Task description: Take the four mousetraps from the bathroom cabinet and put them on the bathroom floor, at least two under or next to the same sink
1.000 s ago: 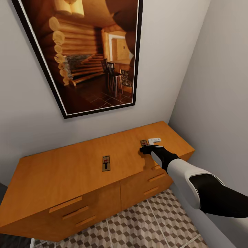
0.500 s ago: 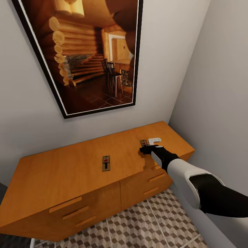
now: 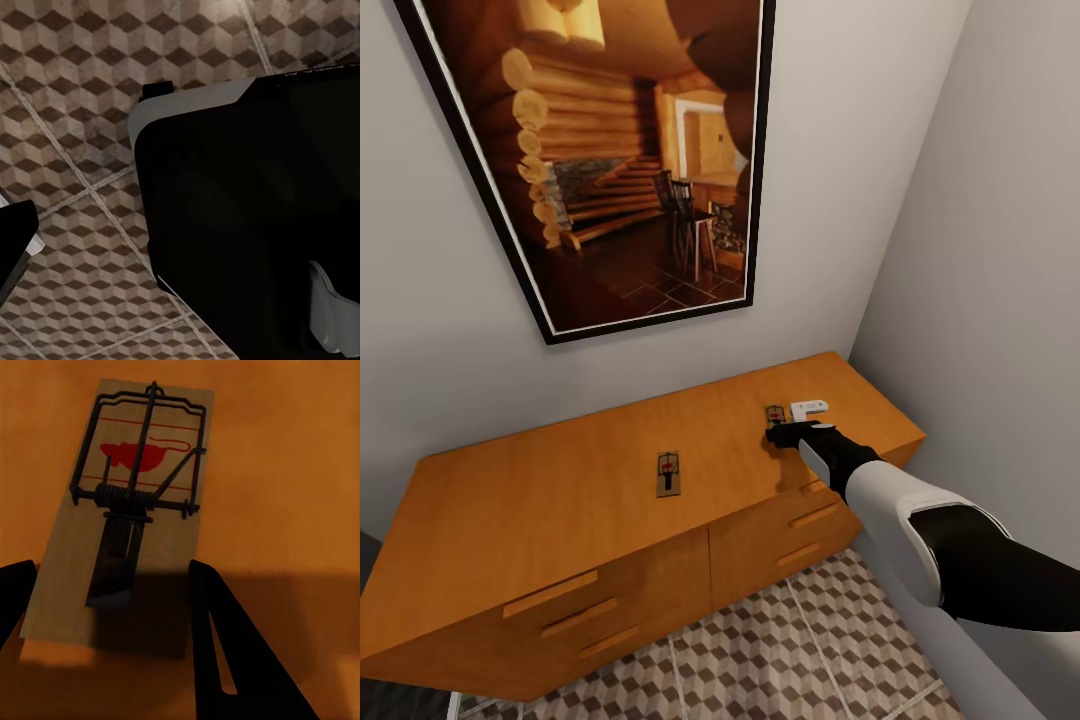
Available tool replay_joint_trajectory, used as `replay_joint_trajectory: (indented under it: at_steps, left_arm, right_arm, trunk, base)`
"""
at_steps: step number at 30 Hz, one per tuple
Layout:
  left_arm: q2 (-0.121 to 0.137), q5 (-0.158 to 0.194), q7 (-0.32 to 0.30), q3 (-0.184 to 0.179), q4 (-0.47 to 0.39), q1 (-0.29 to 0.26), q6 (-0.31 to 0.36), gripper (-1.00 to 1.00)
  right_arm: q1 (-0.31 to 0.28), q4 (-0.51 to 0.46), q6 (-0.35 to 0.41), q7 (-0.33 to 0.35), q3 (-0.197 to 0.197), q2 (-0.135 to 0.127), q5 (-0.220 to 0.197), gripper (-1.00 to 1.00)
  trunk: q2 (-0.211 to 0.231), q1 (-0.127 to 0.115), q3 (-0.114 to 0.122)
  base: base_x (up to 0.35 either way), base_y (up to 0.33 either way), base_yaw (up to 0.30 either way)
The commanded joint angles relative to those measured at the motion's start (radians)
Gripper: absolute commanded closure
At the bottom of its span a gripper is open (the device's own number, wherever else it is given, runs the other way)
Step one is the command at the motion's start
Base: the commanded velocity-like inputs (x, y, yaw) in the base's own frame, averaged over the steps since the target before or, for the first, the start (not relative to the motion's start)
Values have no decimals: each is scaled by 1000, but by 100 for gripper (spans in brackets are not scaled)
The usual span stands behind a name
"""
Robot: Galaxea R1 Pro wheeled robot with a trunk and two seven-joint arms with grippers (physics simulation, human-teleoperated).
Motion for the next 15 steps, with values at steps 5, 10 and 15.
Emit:
replay_joint_trajectory:
  at_steps: [5, 10, 15]
  left_arm:
    - [-1, 10, -1, -9, 5, -2, -8, -100]
    - [-1, 10, -1, -8, 5, -2, -8, -100]
    - [-1, 10, -1, -9, 5, -2, -8, -100]
  right_arm:
    - [0, 2, 6, -3, 14, 0, -7, 100]
    - [0, 2, 6, -3, 13, 0, -6, 100]
    - [0, -9, 7, -5, 14, 0, -6, 100]
  trunk:
    - [-1, 1, -2]
    - [-1, 1, -2]
    - [-1, 1, -2]
  base:
    - [0, 0, 0]
    - [0, 0, 0]
    - [0, 0, 0]
